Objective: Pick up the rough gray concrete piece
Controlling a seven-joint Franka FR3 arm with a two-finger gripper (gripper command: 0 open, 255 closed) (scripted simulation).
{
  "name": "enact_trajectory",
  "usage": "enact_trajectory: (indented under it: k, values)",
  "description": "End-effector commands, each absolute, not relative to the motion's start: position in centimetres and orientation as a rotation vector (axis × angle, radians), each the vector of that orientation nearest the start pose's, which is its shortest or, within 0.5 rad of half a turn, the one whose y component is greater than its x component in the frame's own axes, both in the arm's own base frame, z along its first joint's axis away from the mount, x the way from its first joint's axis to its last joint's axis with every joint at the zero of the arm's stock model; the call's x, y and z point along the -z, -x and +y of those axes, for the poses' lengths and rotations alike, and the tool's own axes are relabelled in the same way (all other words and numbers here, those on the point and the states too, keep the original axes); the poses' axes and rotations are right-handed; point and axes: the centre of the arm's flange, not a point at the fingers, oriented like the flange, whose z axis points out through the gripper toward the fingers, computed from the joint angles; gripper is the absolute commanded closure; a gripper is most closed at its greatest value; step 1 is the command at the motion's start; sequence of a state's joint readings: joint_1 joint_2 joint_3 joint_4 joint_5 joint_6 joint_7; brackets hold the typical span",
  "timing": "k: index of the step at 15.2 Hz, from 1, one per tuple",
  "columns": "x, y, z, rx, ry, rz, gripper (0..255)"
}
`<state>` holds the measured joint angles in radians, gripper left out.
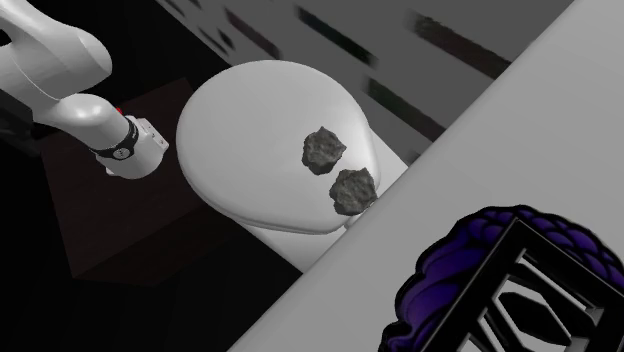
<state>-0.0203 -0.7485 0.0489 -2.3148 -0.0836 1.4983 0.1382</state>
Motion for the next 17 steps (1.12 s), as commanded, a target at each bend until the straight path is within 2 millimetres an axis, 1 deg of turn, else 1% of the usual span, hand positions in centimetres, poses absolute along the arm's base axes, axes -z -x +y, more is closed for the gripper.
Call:
enact_trajectory:
  k: [1,5,9,13,17]
  values:
    - [-59.3,-31.0,0.4,-0.097,3.255,0.207,0]
    - [-57.9,-34.5,4.4,-0.076,3.296,0.030,0]
    - [-56.5,-37.5,8.7,-0.055,3.326,-0.152,0]
    - [-55.0,-40.1,13.3,-0.033,3.345,-0.337,0]
    - [-53.3,-42.1,18.1,-0.011,3.354,-0.526,0]
